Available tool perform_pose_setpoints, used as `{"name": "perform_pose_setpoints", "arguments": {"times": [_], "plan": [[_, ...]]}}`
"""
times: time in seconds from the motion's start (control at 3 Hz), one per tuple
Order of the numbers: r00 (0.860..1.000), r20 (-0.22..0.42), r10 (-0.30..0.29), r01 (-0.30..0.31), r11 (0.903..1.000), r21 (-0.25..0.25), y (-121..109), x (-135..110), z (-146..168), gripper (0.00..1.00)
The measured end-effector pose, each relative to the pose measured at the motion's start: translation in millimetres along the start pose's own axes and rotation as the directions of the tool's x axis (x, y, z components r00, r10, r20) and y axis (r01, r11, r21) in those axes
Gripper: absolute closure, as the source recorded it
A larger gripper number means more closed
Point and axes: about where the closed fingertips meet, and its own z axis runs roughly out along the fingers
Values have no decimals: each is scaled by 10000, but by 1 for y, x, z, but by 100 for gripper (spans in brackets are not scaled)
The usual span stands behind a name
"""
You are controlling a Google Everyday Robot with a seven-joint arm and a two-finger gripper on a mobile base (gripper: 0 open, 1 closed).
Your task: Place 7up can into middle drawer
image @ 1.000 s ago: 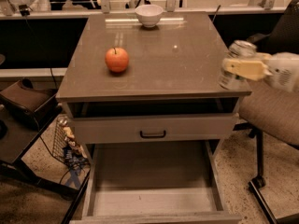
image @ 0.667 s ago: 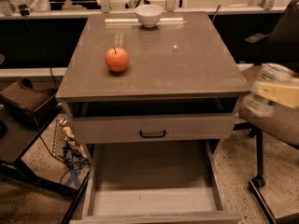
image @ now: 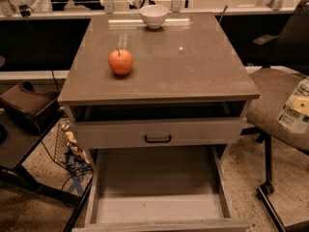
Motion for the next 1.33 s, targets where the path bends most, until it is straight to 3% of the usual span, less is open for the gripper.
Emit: {"name": "perform_pose_setpoints", "arguments": {"times": [0.33, 0.67, 1.0, 1.33], "plan": [[9997, 63, -228, 231, 9990, -384, 6, 10, 15, 100], [9976, 631, -290, 370, 9908, -1303, 32, 75, 45, 100], [9927, 1008, -657, 871, 9704, -2252, 73, 140, 78, 100], [9810, 1048, -1632, 1889, 9262, -3263, 117, 209, 121, 100]]}}
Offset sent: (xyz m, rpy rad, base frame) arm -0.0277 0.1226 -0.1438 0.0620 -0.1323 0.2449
